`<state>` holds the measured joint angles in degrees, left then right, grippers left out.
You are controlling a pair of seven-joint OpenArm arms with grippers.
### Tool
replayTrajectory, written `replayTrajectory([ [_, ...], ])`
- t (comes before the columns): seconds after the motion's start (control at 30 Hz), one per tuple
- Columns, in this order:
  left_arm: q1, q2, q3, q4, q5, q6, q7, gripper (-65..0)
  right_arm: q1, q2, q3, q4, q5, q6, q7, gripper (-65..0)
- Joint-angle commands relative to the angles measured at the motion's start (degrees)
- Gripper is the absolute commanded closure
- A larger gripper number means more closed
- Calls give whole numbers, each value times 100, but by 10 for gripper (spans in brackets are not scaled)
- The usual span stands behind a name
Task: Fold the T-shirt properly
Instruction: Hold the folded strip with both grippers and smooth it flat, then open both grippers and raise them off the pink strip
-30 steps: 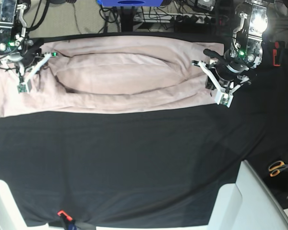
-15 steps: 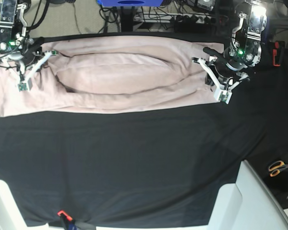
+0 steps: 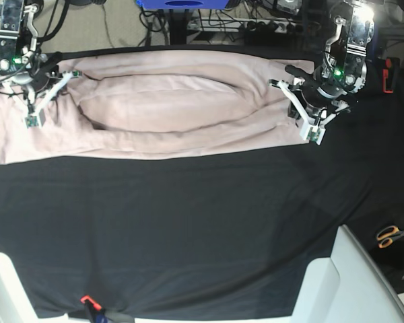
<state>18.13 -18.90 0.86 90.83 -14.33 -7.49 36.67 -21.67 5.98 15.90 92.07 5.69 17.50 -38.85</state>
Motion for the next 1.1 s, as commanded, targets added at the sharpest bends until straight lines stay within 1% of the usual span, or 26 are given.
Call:
replayTrajectory([
  [0.0, -6, -67, -20, 73, 13, 6, -84, 0, 9, 57, 23, 63, 15, -5, 65, -2],
  [0.07, 2, -67, -20, 73, 22, 6, -84, 0, 9, 57, 23, 63, 15, -5, 65, -2],
  [0.23, 11, -31, -20, 73, 611, 6, -84, 0, 9, 57, 23, 63, 15, -5, 48, -8],
  [0.33, 11, -40, -20, 73, 620, 6, -67, 0, 9, 31, 41, 63, 15, -5, 39, -9],
  [0.4, 11, -40, -20, 73, 663, 6, -58, 0, -35, 13, 225, 81, 15, -5, 30, -9],
  [0.47, 20, -58, -20, 73, 637, 6, -49, 0, -61, -101, 384, 107, 15, -5, 30, -12],
  [0.53, 20, -67, -20, 82, 628, 6, -49, 0, -70, -127, 515, 151, 15, 13, -23, -60],
  [0.63, 29, -67, -20, 109, 628, 6, -49, 0, -79, -154, 595, 274, 15, 31, -278, -191],
  [0.67, 55, -67, -20, 109, 628, 6, -49, 0, -97, -154, 595, 344, 15, 31, -313, -218],
  [0.7, 64, -67, -29, 117, 628, 6, -49, -13, -149, -154, 595, 415, 33, 31, -295, -245],
  [0.8, 55, -67, -82, 126, 628, 6, -49, -135, -202, -171, 586, 687, 24, 31, -322, -290],
  [0.9, 55, -67, -100, 328, 628, 6, -49, -263, -202, -171, 621, 793, 15, 31, -322, -353],
  [0.97, 161, -102, -311, 636, 620, 6, -49, -374, -202, -180, 946, 846, 24, -5, -260, -393],
  [1.0, 249, -93, -504, 838, 620, 6, -49, -423, -185, -242, 1245, 863, 50, -5, -163, -398],
  [1.07, 380, -58, -891, 1295, 602, 6, -49, -507, -132, -549, 1869, 881, 50, -5, 206, -396],
])
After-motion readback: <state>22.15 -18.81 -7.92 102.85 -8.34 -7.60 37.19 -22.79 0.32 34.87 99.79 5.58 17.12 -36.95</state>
